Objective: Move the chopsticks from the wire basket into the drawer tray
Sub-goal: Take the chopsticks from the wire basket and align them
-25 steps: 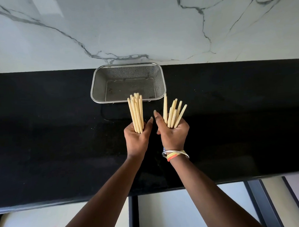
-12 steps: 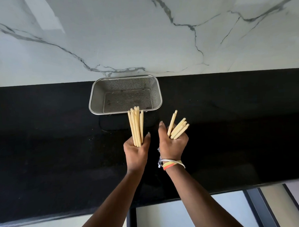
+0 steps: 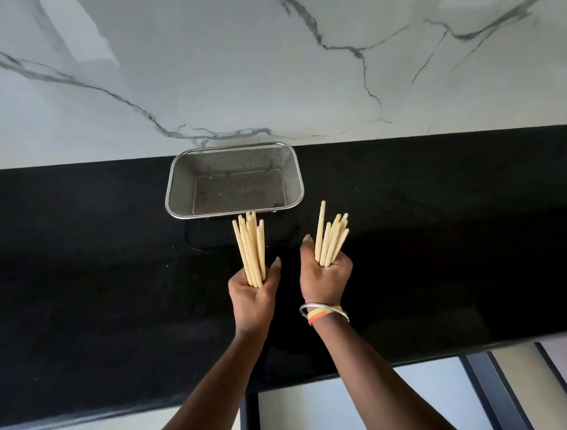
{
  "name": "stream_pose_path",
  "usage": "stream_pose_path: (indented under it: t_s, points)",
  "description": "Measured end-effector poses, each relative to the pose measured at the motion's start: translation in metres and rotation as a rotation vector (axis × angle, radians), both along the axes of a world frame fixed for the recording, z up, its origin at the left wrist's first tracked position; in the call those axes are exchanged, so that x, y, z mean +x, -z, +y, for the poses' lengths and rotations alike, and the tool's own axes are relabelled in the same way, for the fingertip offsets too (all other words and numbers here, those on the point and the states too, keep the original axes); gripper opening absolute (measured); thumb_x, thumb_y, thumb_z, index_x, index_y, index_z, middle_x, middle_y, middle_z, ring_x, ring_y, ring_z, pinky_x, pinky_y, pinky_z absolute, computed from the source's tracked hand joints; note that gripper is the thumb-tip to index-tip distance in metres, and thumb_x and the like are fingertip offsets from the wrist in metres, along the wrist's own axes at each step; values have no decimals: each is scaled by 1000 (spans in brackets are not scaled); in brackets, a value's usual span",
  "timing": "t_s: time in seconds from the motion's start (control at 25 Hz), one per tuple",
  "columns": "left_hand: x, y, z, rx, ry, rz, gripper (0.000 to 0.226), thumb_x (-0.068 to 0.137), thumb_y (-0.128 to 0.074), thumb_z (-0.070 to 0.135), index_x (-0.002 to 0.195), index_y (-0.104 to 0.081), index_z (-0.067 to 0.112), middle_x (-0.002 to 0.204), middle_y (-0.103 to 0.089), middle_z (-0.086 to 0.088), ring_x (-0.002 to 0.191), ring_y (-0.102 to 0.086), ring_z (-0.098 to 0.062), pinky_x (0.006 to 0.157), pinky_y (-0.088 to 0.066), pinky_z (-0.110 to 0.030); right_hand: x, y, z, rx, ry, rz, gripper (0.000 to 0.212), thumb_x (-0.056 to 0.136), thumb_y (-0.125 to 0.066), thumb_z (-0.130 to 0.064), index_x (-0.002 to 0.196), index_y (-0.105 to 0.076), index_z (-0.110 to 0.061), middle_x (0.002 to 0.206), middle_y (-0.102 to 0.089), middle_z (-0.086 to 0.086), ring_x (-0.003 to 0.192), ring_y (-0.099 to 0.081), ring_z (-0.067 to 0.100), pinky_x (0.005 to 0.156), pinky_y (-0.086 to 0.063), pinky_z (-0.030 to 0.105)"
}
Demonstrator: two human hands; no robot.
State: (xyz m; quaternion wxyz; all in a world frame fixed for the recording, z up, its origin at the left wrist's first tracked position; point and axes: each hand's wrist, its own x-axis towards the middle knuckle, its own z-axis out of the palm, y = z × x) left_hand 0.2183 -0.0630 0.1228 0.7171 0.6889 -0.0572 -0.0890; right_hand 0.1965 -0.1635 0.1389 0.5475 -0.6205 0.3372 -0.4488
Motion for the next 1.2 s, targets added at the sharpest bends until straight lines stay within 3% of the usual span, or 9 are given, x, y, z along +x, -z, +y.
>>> stream_pose_path:
  t_s: [0.12, 0.32, 0.44, 0.52, 0.6, 0.72, 0.8, 0.96, 1.2]
  points:
    - [2, 2, -1, -43, 12, 5, 50, 93, -75, 7, 58, -40, -4, 53, -42, -12, 48, -37, -25, 44, -30, -42, -3, 2, 5, 5, -12, -15, 31, 77, -70, -6, 50, -56, -13, 46, -57, 1, 44, -58, 22, 49, -48, 35]
    - [1, -13, -1, -122, 52, 20, 39, 92, -75, 23, 61, -53, 13, 54, -48, -6, 45, -37, -20, 44, -31, -32, -28, 19, 15, 147, -180, 107, 34, 79, -68, 4, 51, -53, -9, 48, -52, 7, 44, -53, 25, 45, -43, 40]
    - [-2, -32, -2, -263, 173, 24, 31, 96, -68, 34, 118, -73, 12, 89, -78, -8, 43, -41, -11, 39, -34, -26, -24, 16, 10, 186, -297, 176, 32, 76, -65, -5, 49, -50, -10, 48, -51, 11, 44, -50, 26, 44, -40, 38]
    - [-6, -45, -5, -291, 244, 3, 42, 97, -69, 35, 134, -67, 15, 78, -76, -13, 39, -40, -15, 39, -37, -23, -18, 14, 8, 208, -374, 266, 32, 75, -63, -18, 48, -52, -7, 45, -54, 12, 43, -55, 30, 46, -46, 39]
    - [-12, -60, -8, -296, 257, -4, 40, 95, -71, 21, 133, -67, 7, 82, -74, -21, 57, -55, -38, 45, -48, -22, -16, 9, 6, 193, -409, 335, 37, 80, -66, -27, 52, -59, -2, 45, -61, 9, 47, -64, 32, 48, -52, 40]
    - [-16, -71, -7, -302, 222, 14, 46, 87, -71, 11, 131, -66, -1, 112, -64, -37, 104, -54, -24, 56, -57, -40, -13, -1, 5, 188, -441, 377, 36, 87, -71, -29, 64, -69, -2, 53, -68, 13, 54, -70, 27, 53, -59, 43]
    - [-15, -71, -2, -312, 228, -5, 49, 83, -74, 10, 131, -66, 1, 120, -69, -33, 107, -55, -28, 64, -59, -21, -15, -5, 6, 109, -430, 414, 32, 88, -70, -26, 66, -69, -2, 53, -67, 8, 53, -70, 20, 54, -58, 41]
    - [-14, -69, 3, -297, 268, -96, 41, 80, -82, 8, 121, -74, 11, 120, -78, -7, 117, -72, -25, 95, -59, -35, -21, -8, 15, 15, -434, 290, 23, 91, -67, -11, 68, -67, -14, 61, -68, -1, 61, -70, 6, 55, -57, 25]
    - [-24, -55, 3, 0, 231, -187, 16, 81, -86, 11, 95, -80, 12, 84, -81, 9, 85, -78, -10, 71, -61, -29, -28, 7, 20, 77, -441, 267, 26, 91, -65, -1, 74, -64, -22, 69, -66, -6, 65, -68, -5, 60, -51, 15]
